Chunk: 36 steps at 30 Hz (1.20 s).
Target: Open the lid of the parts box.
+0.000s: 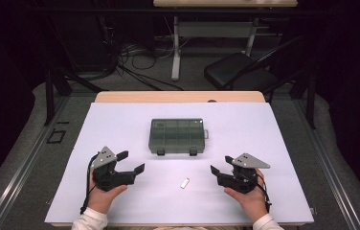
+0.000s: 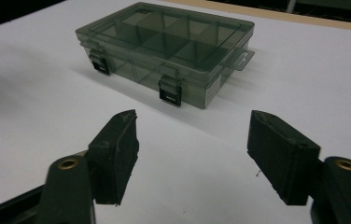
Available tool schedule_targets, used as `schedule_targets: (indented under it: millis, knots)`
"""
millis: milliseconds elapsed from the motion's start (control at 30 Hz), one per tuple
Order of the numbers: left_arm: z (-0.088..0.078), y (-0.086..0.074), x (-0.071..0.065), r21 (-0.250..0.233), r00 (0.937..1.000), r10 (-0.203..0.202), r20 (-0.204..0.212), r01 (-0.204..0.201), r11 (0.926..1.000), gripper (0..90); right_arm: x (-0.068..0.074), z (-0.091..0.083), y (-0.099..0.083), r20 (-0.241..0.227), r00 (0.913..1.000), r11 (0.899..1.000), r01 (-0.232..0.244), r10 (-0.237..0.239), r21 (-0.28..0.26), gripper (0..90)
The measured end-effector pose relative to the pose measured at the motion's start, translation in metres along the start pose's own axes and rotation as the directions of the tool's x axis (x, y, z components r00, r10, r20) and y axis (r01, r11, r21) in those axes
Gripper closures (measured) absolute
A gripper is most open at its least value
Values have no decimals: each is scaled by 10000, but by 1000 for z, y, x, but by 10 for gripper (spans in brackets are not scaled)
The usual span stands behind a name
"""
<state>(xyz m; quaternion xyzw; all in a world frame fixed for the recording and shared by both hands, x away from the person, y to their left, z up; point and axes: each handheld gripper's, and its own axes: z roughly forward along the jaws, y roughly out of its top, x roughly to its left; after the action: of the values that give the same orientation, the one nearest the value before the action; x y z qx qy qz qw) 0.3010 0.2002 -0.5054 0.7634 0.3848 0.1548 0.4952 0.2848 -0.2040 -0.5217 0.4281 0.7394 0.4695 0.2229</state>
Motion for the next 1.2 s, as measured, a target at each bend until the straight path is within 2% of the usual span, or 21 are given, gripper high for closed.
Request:
schedule_targets:
  millis: [167,333,533,600,667,700,767,833,967,1033,1067,1133,1200]
  knots:
    - [10,10,-2,222,9999,-149,-72,150,9996,249,4,8,9,-73,9998,9987,187,-184,474,386]
    - [18,23,-2,489,9996,-185,-199,195,9986,292,4,17,24,-210,9998,9967,51,-35,804,467]
    - [30,40,1,774,9993,-278,-242,296,9966,373,4,32,40,-315,9995,9963,-66,93,853,510]
    - [35,46,1,911,9986,-483,-228,502,9946,410,5,38,43,-477,9988,9964,-12,52,851,519]
    - [38,50,2,913,9986,-420,-335,449,9948,442,6,43,46,-556,9984,9966,22,24,824,532]
    - [40,52,2,900,9980,-515,-367,547,9944,461,6,45,48,-597,9982,9961,52,0,884,532]
    - [43,57,4,830,9974,-679,-231,696,9941,477,7,50,51,-619,9981,9958,22,35,916,532]
    - [47,61,5,875,9980,-625,-115,633,9942,493,7,54,54,-673,9977,9954,-25,89,954,537]
    - [54,63,8,672,9982,-564,-214,577,9961,517,8,63,58,-638,9979,9978,-66,108,657,556]
    - [58,62,10,832,9982,-420,-419,454,9955,540,6,65,58,-718,9974,9985,-31,70,539,573]
    - [60,60,10,926,9974,-519,-491,563,9941,543,6,66,58,-708,9975,9988,-35,70,487,577]
    - [62,55,10,773,9972,-540,-520,580,9953,565,6,67,55,-612,9981,9979,-9,49,646,610]
    - [64,50,10,689,9970,-686,-362,709,9951,604,6,67,53,-441,9988,9968,-168,203,782,619]
